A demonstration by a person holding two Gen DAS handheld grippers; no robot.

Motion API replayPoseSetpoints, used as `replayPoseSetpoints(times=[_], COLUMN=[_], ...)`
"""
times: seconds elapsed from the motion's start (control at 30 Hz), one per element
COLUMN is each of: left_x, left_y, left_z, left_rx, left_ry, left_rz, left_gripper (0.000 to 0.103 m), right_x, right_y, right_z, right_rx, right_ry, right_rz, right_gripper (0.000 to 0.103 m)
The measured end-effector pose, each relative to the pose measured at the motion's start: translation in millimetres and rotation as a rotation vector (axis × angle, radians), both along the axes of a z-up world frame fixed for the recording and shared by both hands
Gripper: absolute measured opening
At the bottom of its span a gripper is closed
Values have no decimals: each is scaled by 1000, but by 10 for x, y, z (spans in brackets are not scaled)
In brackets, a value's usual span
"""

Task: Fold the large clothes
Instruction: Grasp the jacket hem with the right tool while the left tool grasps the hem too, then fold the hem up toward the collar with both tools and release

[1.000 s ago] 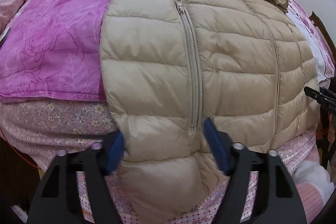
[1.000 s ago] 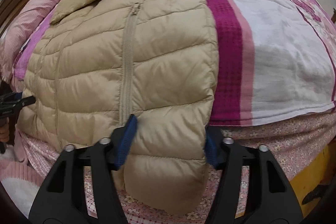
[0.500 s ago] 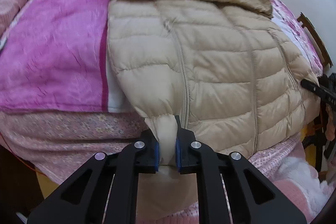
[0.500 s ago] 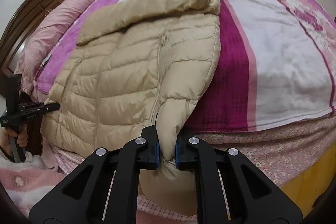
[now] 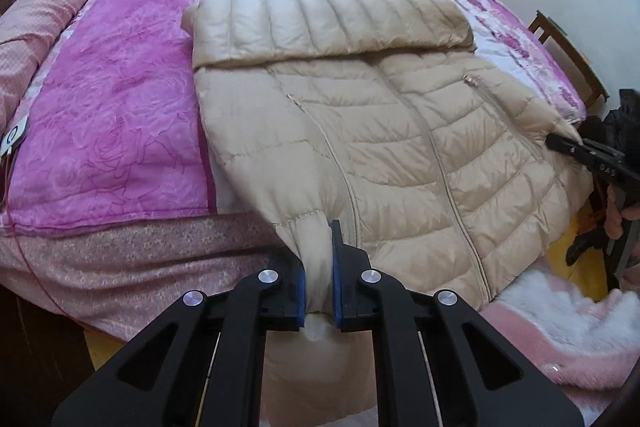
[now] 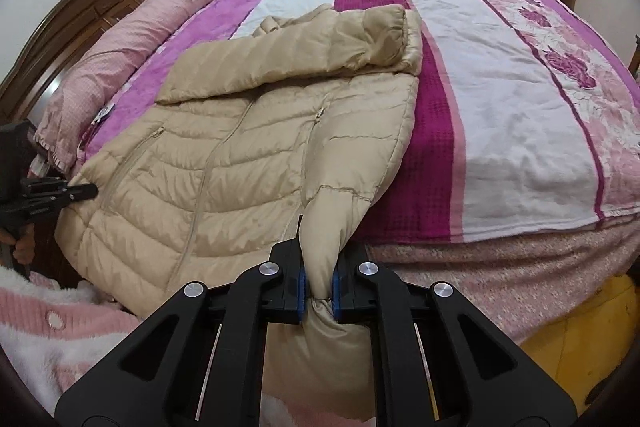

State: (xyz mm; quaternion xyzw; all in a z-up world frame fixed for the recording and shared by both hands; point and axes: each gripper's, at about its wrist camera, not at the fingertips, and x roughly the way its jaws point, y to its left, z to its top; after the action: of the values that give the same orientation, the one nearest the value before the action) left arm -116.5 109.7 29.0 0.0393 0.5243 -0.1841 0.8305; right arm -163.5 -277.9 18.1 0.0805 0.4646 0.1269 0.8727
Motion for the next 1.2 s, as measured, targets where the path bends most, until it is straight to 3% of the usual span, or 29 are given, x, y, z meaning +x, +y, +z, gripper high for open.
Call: replayPoseSetpoints(times=[0.23, 0.43, 0.67, 0.93, 1.2], left_x=[-130, 60, 509, 1300, 1908], left_y=[47, 140, 23, -59, -80], left_z=[262, 450, 548, 585, 177], left_rx=[-15, -32, 77, 103, 129], left_ry=[-40, -117, -245, -293, -232], left_rz=[2, 41, 75, 145, 201], left_gripper=[10, 10, 10, 9, 9], right_x=[-146, 68, 562, 1301, 1873], right_y=[46, -17, -25, -7, -39], right_z=[211, 468, 668, 560, 246], right_rx=[-7, 5, -104, -130, -116], right_ry=[-38, -126, -176, -176, -130], right_rz=[23, 16, 21, -40, -75], right_gripper=[10, 9, 9, 9, 11])
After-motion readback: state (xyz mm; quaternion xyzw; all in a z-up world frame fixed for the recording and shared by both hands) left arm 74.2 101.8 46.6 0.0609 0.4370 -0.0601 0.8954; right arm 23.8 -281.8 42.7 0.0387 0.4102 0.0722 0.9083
